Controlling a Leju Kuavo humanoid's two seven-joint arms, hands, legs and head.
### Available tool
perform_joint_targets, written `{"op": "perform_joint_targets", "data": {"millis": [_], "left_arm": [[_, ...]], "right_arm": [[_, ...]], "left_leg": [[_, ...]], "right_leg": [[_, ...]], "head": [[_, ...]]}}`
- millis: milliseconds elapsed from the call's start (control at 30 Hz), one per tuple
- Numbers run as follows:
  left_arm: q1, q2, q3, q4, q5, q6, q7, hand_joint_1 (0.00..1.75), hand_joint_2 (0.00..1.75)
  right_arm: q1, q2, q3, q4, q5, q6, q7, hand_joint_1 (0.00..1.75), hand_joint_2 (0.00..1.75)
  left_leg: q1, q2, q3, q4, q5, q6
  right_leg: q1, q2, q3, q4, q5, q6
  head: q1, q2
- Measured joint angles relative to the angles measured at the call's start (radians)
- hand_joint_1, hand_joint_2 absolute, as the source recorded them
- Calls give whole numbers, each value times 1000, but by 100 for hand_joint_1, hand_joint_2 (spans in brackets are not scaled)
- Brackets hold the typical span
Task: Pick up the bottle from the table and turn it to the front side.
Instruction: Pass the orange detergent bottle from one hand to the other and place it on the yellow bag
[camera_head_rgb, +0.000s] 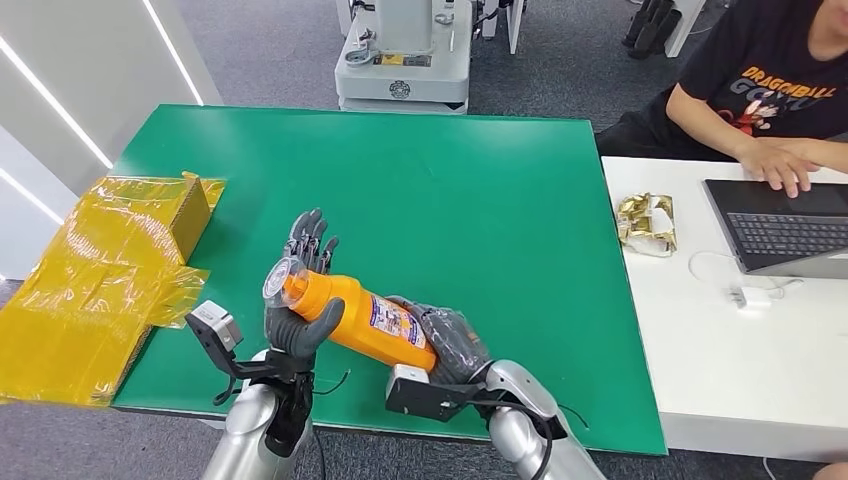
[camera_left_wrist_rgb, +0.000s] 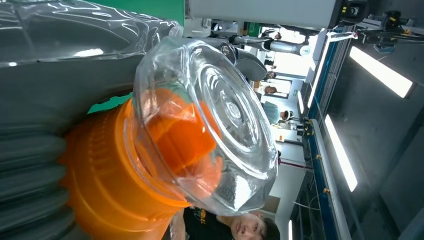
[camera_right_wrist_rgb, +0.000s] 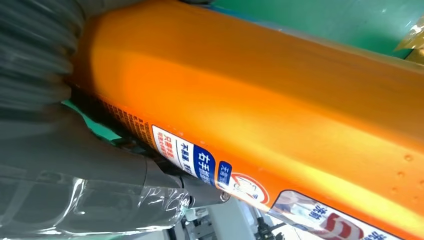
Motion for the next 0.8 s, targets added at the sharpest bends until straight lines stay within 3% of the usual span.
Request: {"op": "perform_joint_targets", "data": {"millis": [300, 333, 433, 467, 800], "left_arm": [[-3, -11, 0, -1, 0, -8, 3, 0, 175], [-3, -11, 0, -1, 0, -9, 3, 37, 175], [-3, -11, 0, -1, 0, -16, 4, 167, 175], [-3, -12, 0, -1, -1, -20, 5, 175, 175], [-21, -31, -6, -2, 18, -46, 7, 175, 175]], "right_arm": [[22, 0, -12, -29, 8, 0, 9, 175, 175], [23, 0, -13, -30, 8, 0, 9, 175, 175], [26, 0, -14, -35, 15, -2, 14, 175, 175], [27, 0, -15, -37, 20, -3, 16, 175, 175], [82, 0, -61, -108, -13, -77, -23, 175, 175]], "left_leg": [[0, 0, 0, 0, 0, 0], [0, 0, 0, 0, 0, 0], [0, 0, 0, 0, 0, 0], [0, 0, 0, 0, 0, 0], [0, 0, 0, 0, 0, 0]], "right_leg": [[0, 0, 0, 0, 0, 0], [0, 0, 0, 0, 0, 0], [0, 0, 0, 0, 0, 0], [0, 0, 0, 0, 0, 0], [0, 0, 0, 0, 0, 0]], "head": [[0, 0], [0, 0], [0, 0], [0, 0], [0, 0]]}}
